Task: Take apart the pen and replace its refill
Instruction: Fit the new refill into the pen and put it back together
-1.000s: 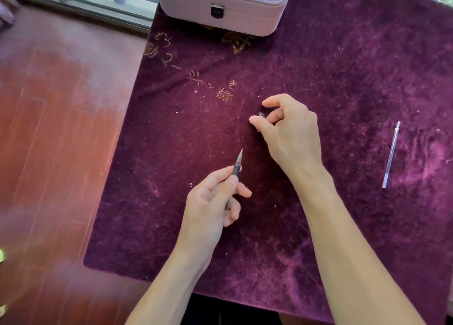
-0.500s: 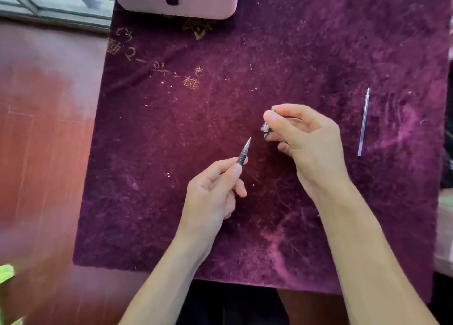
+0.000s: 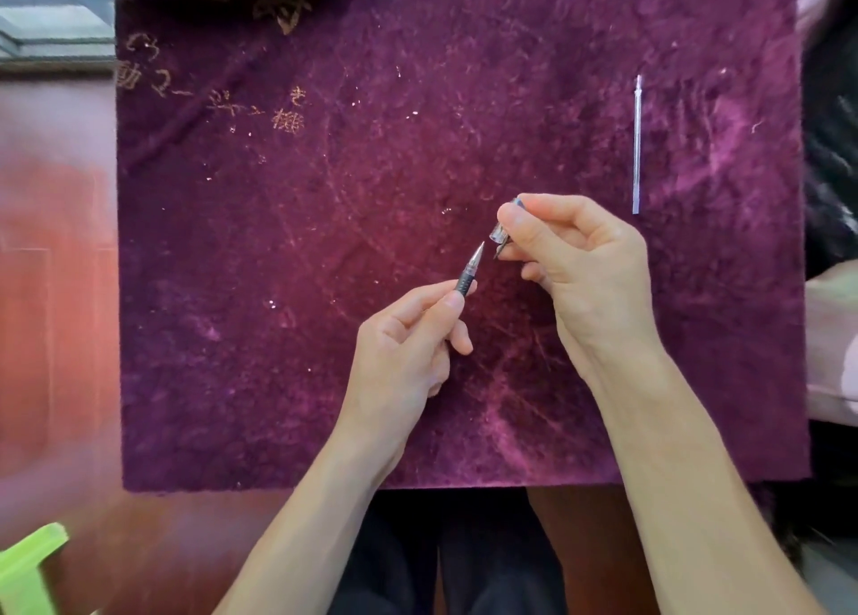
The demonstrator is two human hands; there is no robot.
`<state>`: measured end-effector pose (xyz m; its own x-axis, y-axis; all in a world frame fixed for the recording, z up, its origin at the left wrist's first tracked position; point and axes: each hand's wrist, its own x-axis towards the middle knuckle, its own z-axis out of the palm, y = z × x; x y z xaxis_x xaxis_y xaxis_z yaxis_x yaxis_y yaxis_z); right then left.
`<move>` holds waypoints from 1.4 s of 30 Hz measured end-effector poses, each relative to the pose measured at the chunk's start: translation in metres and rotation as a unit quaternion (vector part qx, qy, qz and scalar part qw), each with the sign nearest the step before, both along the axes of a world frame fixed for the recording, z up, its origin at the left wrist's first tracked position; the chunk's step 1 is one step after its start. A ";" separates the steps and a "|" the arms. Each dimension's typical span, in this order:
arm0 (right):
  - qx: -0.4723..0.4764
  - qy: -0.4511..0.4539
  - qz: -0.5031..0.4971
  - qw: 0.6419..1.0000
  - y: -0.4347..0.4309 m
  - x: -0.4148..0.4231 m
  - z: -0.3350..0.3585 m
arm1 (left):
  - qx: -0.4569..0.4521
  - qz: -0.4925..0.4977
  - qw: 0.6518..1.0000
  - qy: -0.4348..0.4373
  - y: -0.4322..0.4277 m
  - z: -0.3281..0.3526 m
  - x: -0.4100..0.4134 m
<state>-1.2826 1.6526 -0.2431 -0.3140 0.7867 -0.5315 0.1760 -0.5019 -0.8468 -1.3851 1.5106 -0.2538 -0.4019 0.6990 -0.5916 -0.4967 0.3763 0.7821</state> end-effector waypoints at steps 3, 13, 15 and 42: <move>0.006 0.004 0.001 1.000 -0.001 0.003 0.001 | 0.001 -0.003 1.000 0.001 0.001 0.000 0.002; 0.019 0.016 0.008 1.000 -0.002 0.002 0.003 | 0.008 -0.005 1.000 0.007 0.003 -0.002 0.001; 0.025 0.015 0.018 0.999 -0.002 0.001 0.003 | 0.009 -0.004 1.000 0.006 0.003 -0.002 -0.001; 0.076 -0.002 0.071 0.995 -0.015 -0.009 -0.005 | 0.022 0.023 0.999 -0.008 0.003 -0.004 -0.008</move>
<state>-1.2912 1.6377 -0.2482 -0.4264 0.8052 -0.4121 0.2397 -0.3387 -0.9099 -1.3934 1.5139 -0.2576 -0.4246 0.7063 -0.5665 -0.5246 0.3181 0.7897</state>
